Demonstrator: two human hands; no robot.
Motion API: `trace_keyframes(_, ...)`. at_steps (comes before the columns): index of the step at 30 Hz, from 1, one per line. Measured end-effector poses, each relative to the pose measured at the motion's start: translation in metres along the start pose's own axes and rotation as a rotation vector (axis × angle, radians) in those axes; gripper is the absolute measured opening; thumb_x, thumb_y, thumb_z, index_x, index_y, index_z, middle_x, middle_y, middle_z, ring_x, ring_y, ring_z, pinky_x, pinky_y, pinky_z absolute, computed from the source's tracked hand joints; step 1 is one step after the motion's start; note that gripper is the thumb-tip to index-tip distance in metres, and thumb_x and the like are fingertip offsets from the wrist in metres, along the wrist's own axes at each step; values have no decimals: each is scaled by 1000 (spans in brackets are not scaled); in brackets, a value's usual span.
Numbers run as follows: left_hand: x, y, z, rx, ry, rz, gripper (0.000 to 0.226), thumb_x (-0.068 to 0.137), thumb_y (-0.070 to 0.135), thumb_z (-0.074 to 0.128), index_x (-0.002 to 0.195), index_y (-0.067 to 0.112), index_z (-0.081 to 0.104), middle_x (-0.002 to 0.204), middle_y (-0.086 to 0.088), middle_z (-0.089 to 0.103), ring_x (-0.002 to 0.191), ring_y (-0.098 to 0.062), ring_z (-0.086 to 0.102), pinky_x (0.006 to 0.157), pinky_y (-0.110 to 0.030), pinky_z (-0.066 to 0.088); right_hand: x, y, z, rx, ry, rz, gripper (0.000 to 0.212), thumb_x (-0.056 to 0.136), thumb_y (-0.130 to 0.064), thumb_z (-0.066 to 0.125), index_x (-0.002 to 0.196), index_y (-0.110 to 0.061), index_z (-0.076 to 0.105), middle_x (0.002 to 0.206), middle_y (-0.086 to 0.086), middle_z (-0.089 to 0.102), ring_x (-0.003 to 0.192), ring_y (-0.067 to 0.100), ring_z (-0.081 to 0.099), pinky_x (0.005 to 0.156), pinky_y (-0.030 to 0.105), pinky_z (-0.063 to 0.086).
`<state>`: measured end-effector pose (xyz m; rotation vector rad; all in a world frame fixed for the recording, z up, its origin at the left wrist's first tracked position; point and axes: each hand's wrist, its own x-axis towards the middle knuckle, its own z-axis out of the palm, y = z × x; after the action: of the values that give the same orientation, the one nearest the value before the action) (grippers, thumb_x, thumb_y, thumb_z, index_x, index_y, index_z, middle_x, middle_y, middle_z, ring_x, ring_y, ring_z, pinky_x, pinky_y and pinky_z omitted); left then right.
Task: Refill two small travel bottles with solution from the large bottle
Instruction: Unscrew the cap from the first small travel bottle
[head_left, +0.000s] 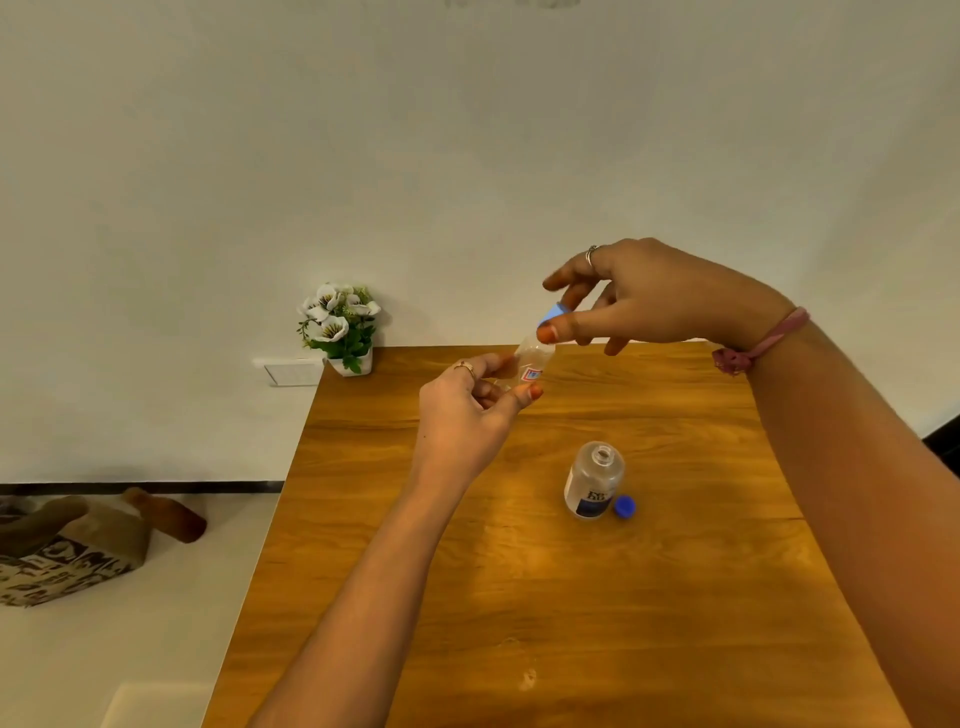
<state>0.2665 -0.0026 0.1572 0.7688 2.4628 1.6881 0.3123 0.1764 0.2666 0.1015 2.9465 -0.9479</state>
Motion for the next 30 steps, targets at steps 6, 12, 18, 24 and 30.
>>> trace_keyframes(6, -3, -1, 0, -27, -3, -19, 47, 74, 30, 78, 117, 16, 64, 55, 16, 50, 54, 10, 49, 49, -5, 38, -3, -1, 1, -70, -49, -61, 59, 74, -34, 75, 126, -38, 48, 112, -19, 51, 79, 9, 69, 65, 11, 48)
trace_keyframes(12, -5, 0, 1, -17, -13, -21, 48, 74, 31, 78, 117, 16, 64, 59, 15, 52, 56, 11, 50, 49, -5, 39, -6, -3, 5, -84, -27, -49, 29, 80, -28, 70, 107, -31, 62, 95, -15, 60, 70, 4, 67, 61, 9, 47)
trace_keyframes(18, -7, -2, 0, -40, -10, -47, 53, 74, 32, 78, 121, 15, 63, 66, 13, 59, 58, 2, 51, 52, -6, 41, -26, 7, 8, 223, 198, -66, 34, 77, -7, 72, 98, -31, 63, 93, -18, 65, 83, 1, 67, 77, 13, 53)
trace_keyframes(24, -9, -7, 1, -70, -25, -47, 44, 74, 31, 79, 114, 19, 64, 67, 8, 63, 57, 4, 52, 53, -8, 43, -38, 25, 37, 495, 325, -20, 36, 79, -4, 70, 110, -18, 57, 115, 3, 61, 91, 12, 69, 87, 30, 54)
trace_keyframes(30, -17, -21, 9, -146, -88, -140, 36, 75, 27, 79, 106, 27, 61, 83, 8, 70, 70, -2, 64, 61, -19, 52, -48, 49, 77, 698, 426, 111, 36, 81, -4, 69, 111, -19, 58, 111, 6, 67, 96, 12, 67, 86, 26, 54)
